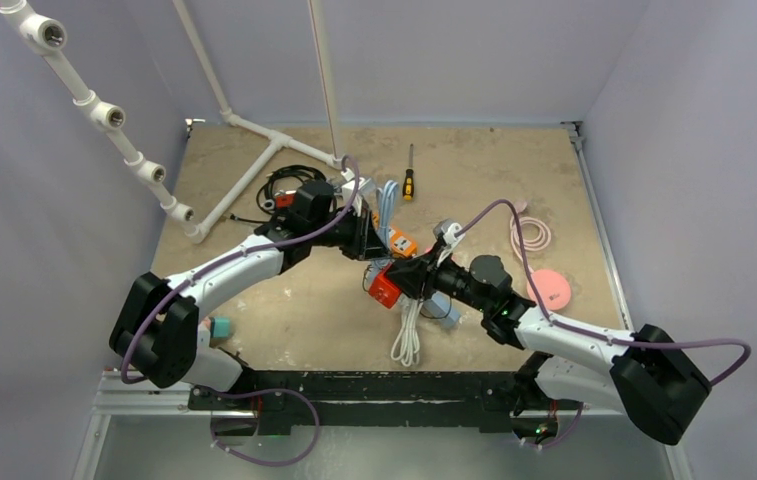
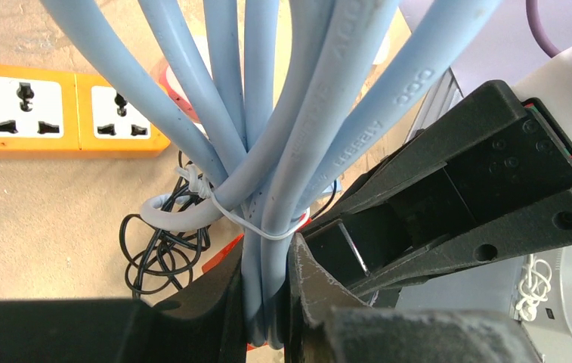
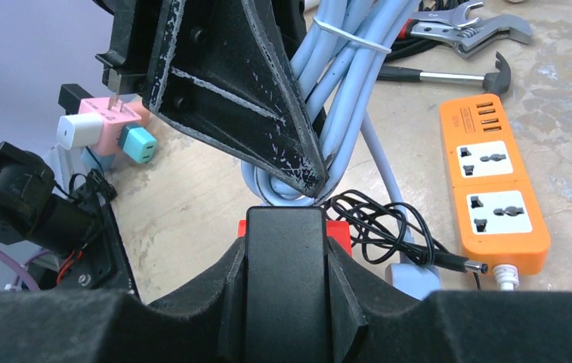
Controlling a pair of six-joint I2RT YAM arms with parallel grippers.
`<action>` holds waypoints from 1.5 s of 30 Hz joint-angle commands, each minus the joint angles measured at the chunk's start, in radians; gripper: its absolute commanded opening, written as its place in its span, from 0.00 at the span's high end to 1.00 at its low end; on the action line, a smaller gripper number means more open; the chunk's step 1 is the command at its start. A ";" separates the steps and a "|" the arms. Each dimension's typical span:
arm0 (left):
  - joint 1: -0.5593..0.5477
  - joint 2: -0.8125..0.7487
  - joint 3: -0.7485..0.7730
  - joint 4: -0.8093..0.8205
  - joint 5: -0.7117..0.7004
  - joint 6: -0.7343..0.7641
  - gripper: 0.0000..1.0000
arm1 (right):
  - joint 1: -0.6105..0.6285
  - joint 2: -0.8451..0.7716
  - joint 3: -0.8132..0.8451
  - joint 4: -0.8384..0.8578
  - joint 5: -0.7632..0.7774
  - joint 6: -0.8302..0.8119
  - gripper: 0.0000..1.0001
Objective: Pull the plug off the socket
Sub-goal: Remove the plug from the socket.
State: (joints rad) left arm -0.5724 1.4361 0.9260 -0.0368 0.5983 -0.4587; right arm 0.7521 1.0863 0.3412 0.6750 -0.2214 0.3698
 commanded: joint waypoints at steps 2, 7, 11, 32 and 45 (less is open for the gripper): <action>0.043 -0.005 0.034 -0.053 -0.194 0.115 1.00 | -0.007 -0.031 0.019 0.179 -0.114 -0.022 1.00; 0.043 -0.013 0.034 -0.046 -0.188 0.116 1.00 | -0.004 0.057 0.081 0.109 -0.147 -0.064 1.00; 0.043 -0.020 0.036 -0.048 -0.193 0.118 1.00 | -0.004 0.078 0.103 0.069 -0.130 -0.081 1.00; 0.055 -0.085 0.036 -0.082 -0.319 0.117 1.00 | -0.026 -0.237 0.469 -0.550 0.563 -0.053 1.00; 0.057 -0.077 0.045 -0.112 -0.362 0.115 1.00 | -0.030 -0.254 0.799 -0.733 0.792 -0.133 1.00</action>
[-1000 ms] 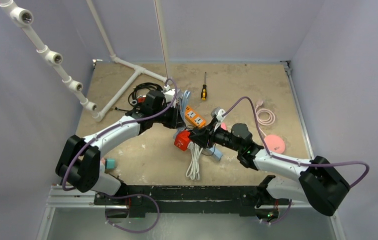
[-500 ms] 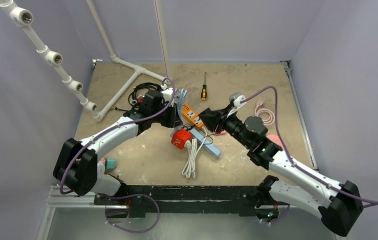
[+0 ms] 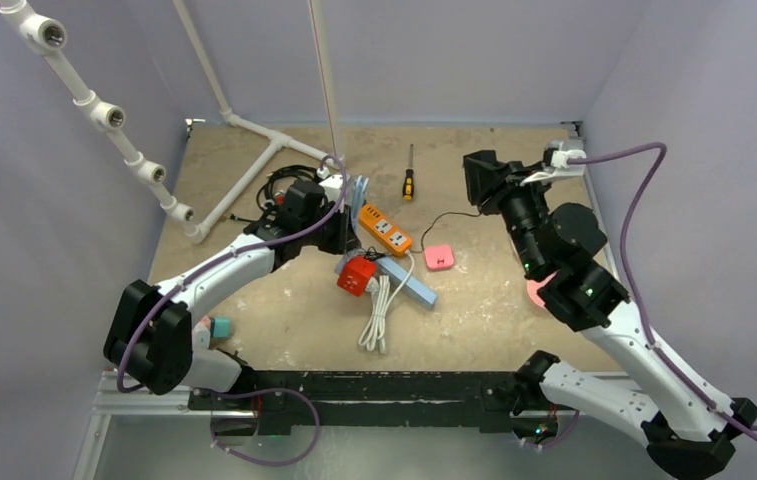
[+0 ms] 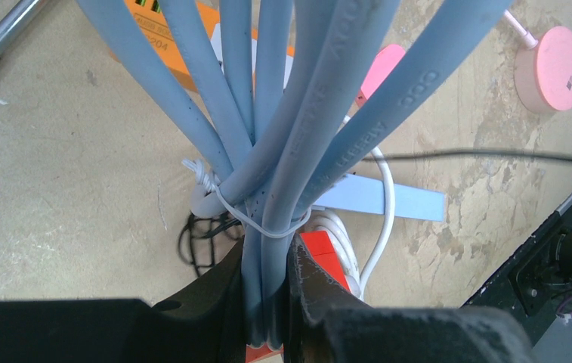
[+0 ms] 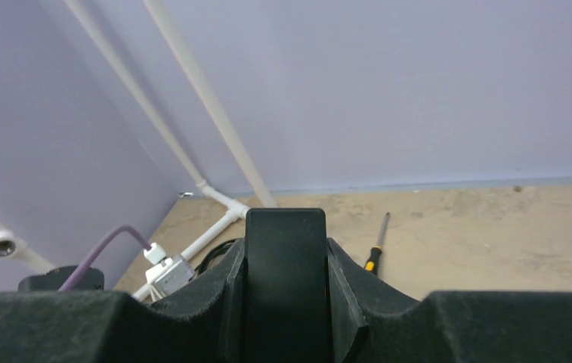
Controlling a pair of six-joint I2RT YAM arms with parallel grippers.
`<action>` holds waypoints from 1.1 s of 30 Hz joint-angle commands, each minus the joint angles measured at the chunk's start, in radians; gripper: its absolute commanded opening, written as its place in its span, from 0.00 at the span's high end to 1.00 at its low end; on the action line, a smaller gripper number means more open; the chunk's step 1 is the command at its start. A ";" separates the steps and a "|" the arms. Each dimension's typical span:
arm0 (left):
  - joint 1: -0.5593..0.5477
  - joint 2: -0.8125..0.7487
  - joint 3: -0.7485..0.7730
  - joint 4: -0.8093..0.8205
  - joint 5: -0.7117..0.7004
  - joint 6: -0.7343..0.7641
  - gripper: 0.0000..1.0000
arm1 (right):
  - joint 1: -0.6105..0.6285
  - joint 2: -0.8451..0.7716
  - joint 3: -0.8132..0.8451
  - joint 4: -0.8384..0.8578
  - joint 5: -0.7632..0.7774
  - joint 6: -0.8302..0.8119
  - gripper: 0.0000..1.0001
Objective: Pull the plug off the socket
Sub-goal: Remove the plug from the socket, then place the plug at the center of the board.
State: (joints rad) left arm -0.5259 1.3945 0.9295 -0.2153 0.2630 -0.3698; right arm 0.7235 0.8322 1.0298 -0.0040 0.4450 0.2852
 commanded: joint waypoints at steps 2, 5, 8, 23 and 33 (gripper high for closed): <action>0.010 -0.036 0.042 0.063 -0.035 0.028 1.00 | -0.001 0.006 0.159 -0.072 0.160 -0.063 1.00; 0.012 -0.038 0.044 0.059 -0.043 0.029 1.00 | -0.001 0.022 0.245 -0.092 0.174 -0.085 1.00; 0.012 -0.038 0.045 0.057 -0.045 0.029 1.00 | 0.000 0.061 0.355 -0.108 0.191 -0.121 1.00; 0.014 -0.040 0.045 0.054 -0.048 0.029 1.00 | -0.004 0.359 0.876 -0.103 0.422 -0.416 1.00; 0.014 -0.041 0.043 0.051 -0.033 0.025 1.00 | -0.157 0.253 0.514 -0.075 0.361 -0.294 1.00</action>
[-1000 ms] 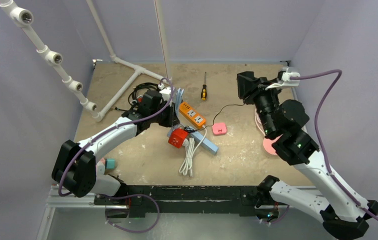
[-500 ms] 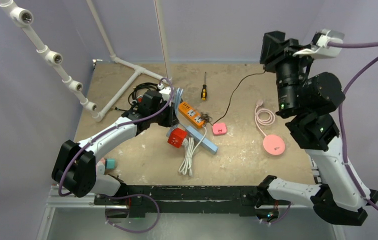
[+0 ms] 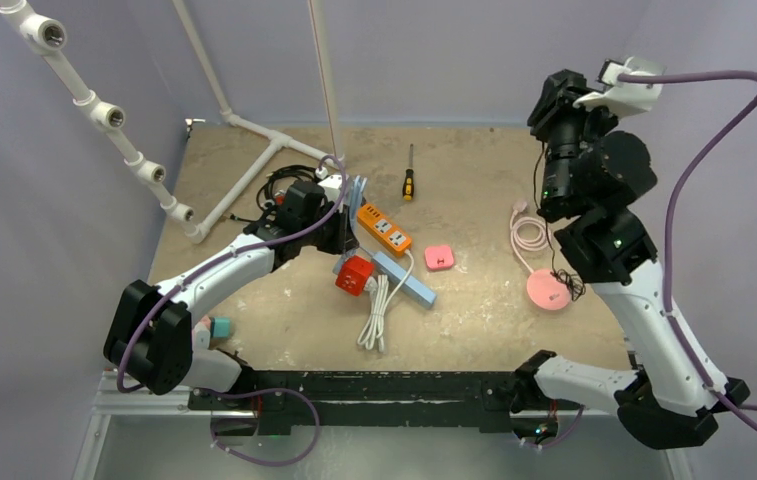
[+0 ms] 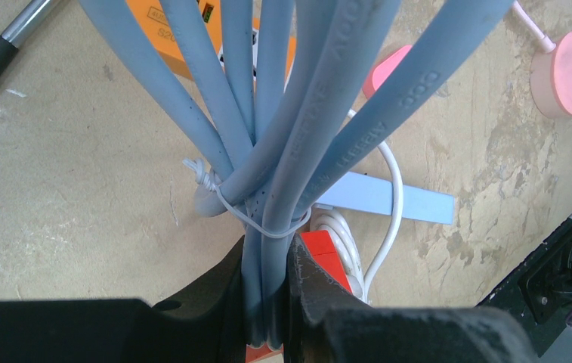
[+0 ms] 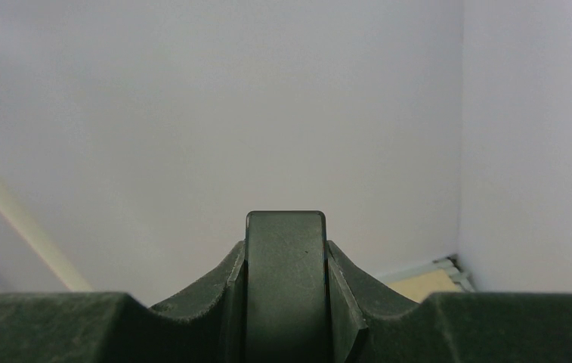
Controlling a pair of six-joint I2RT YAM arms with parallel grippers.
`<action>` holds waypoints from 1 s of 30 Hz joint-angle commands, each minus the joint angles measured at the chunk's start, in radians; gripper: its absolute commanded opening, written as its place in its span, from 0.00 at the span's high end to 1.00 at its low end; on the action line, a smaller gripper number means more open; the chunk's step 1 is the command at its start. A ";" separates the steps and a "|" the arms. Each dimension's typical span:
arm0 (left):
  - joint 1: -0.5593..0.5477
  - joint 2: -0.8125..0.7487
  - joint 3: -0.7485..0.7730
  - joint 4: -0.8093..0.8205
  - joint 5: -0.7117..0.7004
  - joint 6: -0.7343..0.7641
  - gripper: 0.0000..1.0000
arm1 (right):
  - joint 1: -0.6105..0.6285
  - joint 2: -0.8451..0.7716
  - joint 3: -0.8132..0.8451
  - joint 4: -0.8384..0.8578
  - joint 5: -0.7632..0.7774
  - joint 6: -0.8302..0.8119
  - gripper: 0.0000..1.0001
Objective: Pull the plug off the socket
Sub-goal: Place the plug at the center of the board.
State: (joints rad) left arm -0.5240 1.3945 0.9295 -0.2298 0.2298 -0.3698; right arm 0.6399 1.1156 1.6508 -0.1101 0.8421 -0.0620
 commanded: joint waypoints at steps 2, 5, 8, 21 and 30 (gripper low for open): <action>0.012 -0.040 0.042 0.066 0.003 0.022 1.00 | -0.107 -0.040 -0.169 0.044 -0.039 0.092 1.00; 0.012 -0.037 0.042 0.065 0.009 0.020 1.00 | -0.156 -0.043 -0.238 0.058 -0.041 0.114 1.00; 0.012 -0.034 0.042 0.067 0.019 0.016 1.00 | -0.207 -0.045 -0.295 0.082 -0.061 0.131 1.00; 0.012 -0.034 0.040 0.068 0.040 0.008 1.00 | -0.448 -0.055 -0.638 0.096 -0.209 0.438 1.00; 0.012 -0.035 0.040 0.069 0.055 0.002 1.00 | -0.686 0.015 -0.867 0.181 -0.623 0.566 1.00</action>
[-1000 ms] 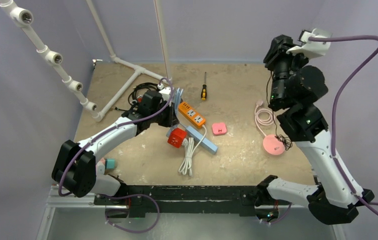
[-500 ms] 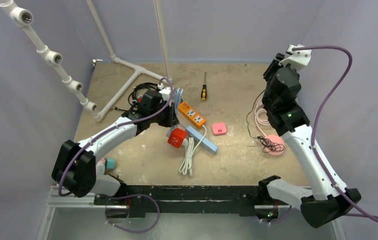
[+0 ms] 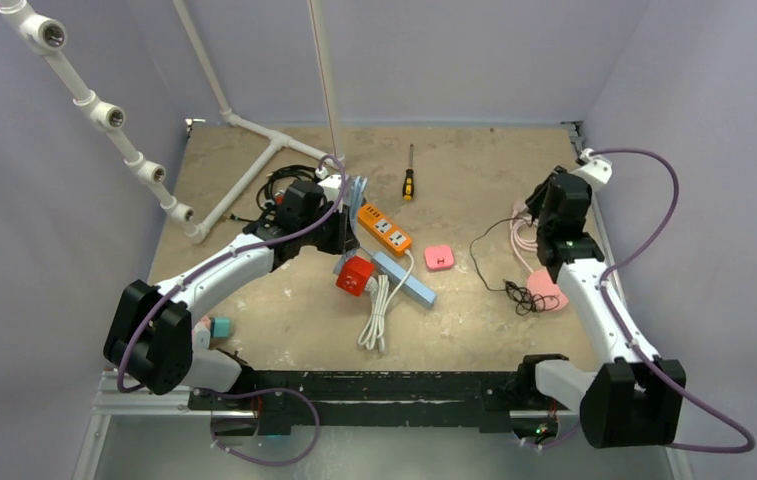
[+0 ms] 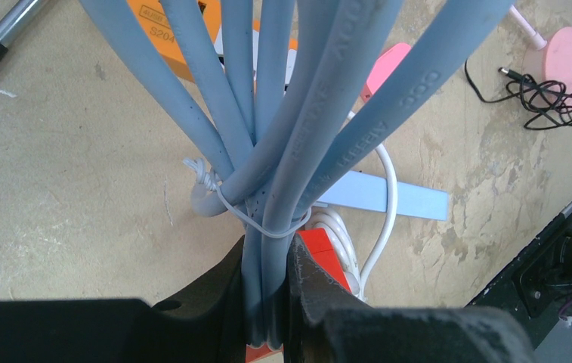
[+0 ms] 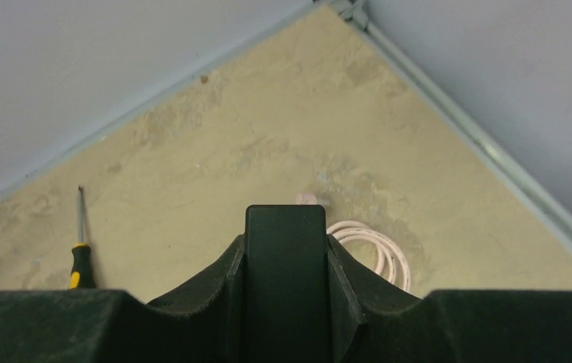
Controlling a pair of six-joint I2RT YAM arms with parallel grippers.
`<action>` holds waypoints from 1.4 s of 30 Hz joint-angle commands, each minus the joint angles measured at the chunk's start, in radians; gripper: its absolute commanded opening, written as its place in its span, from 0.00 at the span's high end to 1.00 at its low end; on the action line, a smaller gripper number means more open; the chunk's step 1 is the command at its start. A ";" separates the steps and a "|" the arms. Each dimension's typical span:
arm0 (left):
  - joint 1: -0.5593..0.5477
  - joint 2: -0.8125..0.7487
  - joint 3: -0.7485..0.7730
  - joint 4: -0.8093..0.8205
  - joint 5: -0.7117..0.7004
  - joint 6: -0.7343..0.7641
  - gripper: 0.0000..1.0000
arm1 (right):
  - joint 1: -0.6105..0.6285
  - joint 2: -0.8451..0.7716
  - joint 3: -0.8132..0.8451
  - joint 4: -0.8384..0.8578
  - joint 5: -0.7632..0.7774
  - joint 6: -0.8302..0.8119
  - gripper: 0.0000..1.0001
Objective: Pull the plug off the socket
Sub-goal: Place the plug at the center of the board.
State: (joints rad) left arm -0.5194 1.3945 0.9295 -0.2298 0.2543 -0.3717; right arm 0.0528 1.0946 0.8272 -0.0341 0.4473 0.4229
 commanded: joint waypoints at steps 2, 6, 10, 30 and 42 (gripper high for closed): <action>0.007 -0.037 0.039 0.068 0.032 0.004 1.00 | -0.151 0.072 -0.066 0.139 -0.337 0.076 1.00; 0.007 -0.035 0.038 0.069 0.033 0.003 1.00 | -0.183 0.194 -0.036 0.158 -0.475 0.029 1.00; 0.007 -0.032 0.039 0.069 0.033 0.003 1.00 | -0.183 0.311 0.017 0.155 -0.552 -0.022 1.00; 0.007 -0.023 0.042 0.067 0.041 0.002 1.00 | -0.182 0.502 0.092 0.158 -0.495 -0.039 0.38; 0.007 -0.046 0.040 0.069 0.046 0.000 1.00 | -0.182 0.329 0.041 0.177 -0.518 -0.087 0.31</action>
State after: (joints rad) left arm -0.5175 1.3949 0.9295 -0.2298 0.2668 -0.3737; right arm -0.1303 1.5459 0.8764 0.0910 -0.0395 0.3771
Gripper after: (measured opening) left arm 0.154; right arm 0.674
